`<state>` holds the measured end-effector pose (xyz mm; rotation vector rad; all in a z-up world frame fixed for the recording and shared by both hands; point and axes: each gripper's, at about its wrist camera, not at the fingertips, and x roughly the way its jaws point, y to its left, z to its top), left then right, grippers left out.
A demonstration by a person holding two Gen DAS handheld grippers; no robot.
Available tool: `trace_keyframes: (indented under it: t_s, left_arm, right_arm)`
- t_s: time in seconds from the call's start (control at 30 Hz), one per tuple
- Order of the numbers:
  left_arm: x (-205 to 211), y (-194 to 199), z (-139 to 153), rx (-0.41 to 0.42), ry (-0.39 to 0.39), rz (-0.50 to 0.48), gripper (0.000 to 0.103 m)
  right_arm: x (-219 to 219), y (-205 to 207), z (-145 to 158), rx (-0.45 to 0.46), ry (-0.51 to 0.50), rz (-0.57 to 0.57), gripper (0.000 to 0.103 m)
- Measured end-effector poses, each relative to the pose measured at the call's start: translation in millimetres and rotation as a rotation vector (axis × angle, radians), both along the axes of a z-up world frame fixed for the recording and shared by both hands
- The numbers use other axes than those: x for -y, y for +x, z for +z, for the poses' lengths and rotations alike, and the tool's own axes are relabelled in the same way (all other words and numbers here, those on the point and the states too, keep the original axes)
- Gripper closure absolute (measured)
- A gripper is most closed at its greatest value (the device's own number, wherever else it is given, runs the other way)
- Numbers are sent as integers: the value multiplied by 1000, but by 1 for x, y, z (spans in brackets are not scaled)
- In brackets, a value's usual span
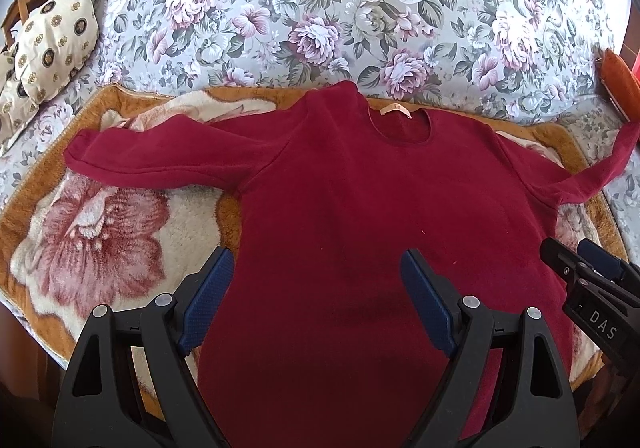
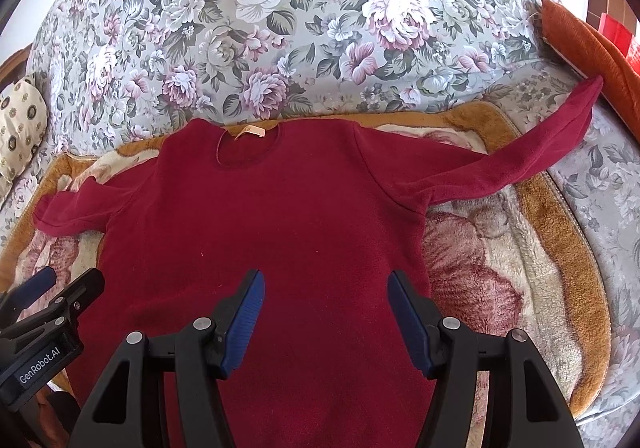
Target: Fold small clothes
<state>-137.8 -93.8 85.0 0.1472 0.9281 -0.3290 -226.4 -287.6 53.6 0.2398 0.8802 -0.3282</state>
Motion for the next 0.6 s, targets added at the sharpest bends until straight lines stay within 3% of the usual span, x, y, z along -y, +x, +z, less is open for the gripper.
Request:
trace_keyframes:
  t_s: [0.6]
  left_arm:
    - [8,61,-23,-34,6,45,18]
  right_arm:
    - [-16,74,-19,-12,4,58,41]
